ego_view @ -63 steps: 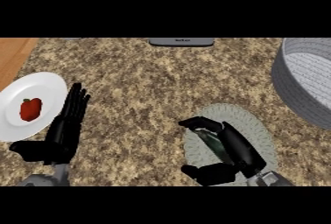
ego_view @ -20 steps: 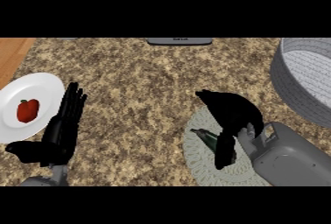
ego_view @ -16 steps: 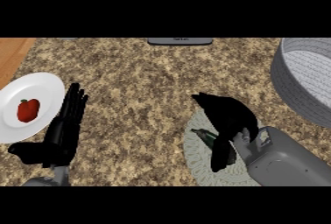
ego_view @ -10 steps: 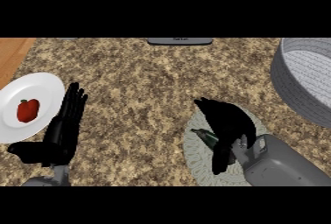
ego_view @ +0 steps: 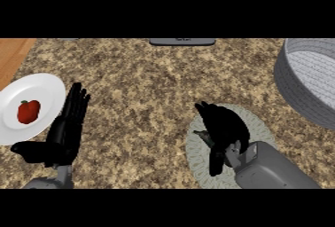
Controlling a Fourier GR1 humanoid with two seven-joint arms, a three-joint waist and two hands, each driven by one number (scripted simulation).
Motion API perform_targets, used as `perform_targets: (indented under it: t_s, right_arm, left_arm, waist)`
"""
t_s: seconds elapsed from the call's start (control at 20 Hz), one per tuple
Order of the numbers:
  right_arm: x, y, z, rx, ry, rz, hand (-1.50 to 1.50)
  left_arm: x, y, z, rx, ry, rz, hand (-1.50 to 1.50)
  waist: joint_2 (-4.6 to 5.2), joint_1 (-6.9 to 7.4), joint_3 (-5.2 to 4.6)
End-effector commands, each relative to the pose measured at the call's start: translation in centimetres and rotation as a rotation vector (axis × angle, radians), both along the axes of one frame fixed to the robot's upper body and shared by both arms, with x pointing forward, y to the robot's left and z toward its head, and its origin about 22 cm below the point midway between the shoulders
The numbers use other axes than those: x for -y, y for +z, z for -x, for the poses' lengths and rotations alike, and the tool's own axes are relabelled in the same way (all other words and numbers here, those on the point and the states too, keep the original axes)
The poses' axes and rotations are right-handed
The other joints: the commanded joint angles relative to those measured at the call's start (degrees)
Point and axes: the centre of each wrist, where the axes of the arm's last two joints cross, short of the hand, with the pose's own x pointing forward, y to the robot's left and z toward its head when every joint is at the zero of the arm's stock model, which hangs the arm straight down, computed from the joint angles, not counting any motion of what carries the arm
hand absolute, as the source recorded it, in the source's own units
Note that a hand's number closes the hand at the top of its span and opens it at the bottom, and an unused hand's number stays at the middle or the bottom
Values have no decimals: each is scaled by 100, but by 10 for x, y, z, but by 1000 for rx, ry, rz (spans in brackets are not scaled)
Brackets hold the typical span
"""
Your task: Pick the eggplant from the placemat and place it in the basket
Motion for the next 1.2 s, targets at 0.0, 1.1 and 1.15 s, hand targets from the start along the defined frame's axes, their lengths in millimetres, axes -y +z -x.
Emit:
perform_targets:
  t_s: [0.0,1.1,1.15]
  right_arm:
    - [20,-24,-4,-22,-60,70,-150]
    - [38,-54,-2,-84,-52,89,-150]
    - [4,-69,2,-99,-60,96,-150]
  left_arm:
    - [18,22,1,-9,3,-1,0]
    - [19,6,6,8,9,-3,0]
    - [-13,-1,12,10,-10,-15,0]
  waist:
    - [-1,6,5]
    - [0,-8,2]
    - [3,14,1]
